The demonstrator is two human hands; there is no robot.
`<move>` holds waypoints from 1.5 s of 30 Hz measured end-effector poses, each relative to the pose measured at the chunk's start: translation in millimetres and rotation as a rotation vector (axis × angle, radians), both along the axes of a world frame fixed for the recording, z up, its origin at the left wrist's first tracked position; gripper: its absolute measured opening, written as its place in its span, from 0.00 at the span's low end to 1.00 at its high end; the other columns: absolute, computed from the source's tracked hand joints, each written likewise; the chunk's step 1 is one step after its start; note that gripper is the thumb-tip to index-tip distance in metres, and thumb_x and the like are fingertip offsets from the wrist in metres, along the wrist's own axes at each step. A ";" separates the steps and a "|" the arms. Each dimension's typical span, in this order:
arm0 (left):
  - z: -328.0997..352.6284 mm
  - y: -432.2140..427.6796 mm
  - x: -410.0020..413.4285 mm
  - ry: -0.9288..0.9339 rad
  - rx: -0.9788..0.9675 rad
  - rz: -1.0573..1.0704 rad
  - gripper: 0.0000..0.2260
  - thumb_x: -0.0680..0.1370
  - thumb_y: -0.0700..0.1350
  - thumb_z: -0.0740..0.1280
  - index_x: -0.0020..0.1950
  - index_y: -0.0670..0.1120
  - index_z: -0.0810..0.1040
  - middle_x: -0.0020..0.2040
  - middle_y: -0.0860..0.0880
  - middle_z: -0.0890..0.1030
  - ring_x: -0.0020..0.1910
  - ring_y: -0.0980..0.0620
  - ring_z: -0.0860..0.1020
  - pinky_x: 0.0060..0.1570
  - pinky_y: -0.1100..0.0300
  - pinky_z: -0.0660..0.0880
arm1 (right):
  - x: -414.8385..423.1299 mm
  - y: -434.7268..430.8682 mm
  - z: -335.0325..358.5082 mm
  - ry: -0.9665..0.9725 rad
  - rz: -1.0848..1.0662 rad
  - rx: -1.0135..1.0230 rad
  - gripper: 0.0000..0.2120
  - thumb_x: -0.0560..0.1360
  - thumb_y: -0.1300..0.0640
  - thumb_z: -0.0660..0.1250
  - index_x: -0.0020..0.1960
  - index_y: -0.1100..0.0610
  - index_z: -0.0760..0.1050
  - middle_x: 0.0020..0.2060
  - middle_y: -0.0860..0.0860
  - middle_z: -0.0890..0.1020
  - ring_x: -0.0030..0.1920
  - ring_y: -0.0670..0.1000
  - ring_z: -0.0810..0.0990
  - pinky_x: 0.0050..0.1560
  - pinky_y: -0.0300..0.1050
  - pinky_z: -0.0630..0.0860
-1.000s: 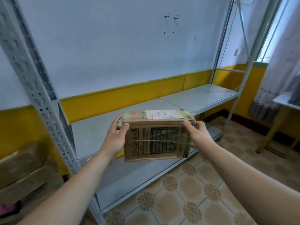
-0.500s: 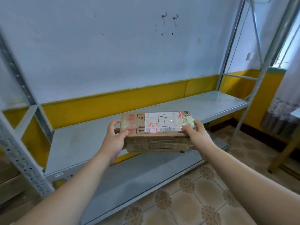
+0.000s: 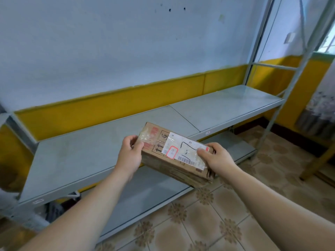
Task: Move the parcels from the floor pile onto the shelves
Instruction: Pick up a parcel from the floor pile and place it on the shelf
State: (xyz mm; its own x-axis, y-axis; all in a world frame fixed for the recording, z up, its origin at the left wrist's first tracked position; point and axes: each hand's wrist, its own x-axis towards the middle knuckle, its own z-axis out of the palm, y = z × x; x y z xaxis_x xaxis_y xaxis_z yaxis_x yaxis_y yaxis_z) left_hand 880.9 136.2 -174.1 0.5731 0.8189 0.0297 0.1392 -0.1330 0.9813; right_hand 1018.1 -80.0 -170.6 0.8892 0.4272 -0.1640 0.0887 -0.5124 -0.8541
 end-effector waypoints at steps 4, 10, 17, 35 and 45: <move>-9.3 2.5 41.0 -0.007 -0.042 -0.169 0.23 0.78 0.46 0.68 0.71 0.56 0.65 0.58 0.54 0.76 0.58 0.51 0.76 0.60 0.54 0.73 | 11.7 -5.2 -11.7 0.005 -0.096 0.012 0.13 0.77 0.44 0.67 0.58 0.48 0.74 0.45 0.44 0.80 0.44 0.45 0.80 0.44 0.44 0.78; -26.5 -25.9 104.3 -0.026 -0.051 -0.261 0.23 0.77 0.42 0.69 0.68 0.57 0.65 0.61 0.50 0.75 0.58 0.51 0.76 0.58 0.56 0.73 | 34.0 -45.0 -33.1 0.000 -0.175 -0.013 0.13 0.77 0.44 0.66 0.60 0.44 0.72 0.47 0.39 0.78 0.47 0.41 0.78 0.45 0.43 0.74; -50.8 -90.2 185.2 -0.012 -0.109 -0.325 0.18 0.79 0.40 0.67 0.66 0.54 0.68 0.56 0.52 0.77 0.52 0.55 0.78 0.49 0.63 0.75 | 100.6 -113.7 -53.5 -0.004 -0.233 -0.060 0.16 0.78 0.46 0.66 0.64 0.46 0.70 0.52 0.45 0.78 0.49 0.44 0.77 0.46 0.42 0.73; -137.2 -206.2 360.9 0.246 -0.286 -0.146 0.22 0.79 0.45 0.67 0.71 0.54 0.66 0.60 0.50 0.75 0.55 0.51 0.77 0.54 0.52 0.76 | 341.0 -215.8 -113.7 0.097 -0.021 -0.248 0.24 0.78 0.46 0.65 0.72 0.50 0.68 0.64 0.51 0.74 0.59 0.52 0.76 0.60 0.49 0.75; -229.5 -160.4 435.2 0.339 -0.435 0.058 0.18 0.78 0.40 0.67 0.61 0.58 0.67 0.53 0.52 0.77 0.51 0.52 0.77 0.55 0.54 0.75 | 461.2 -137.9 -186.9 0.119 0.154 -0.351 0.21 0.78 0.47 0.65 0.69 0.50 0.71 0.63 0.52 0.75 0.59 0.52 0.76 0.60 0.47 0.73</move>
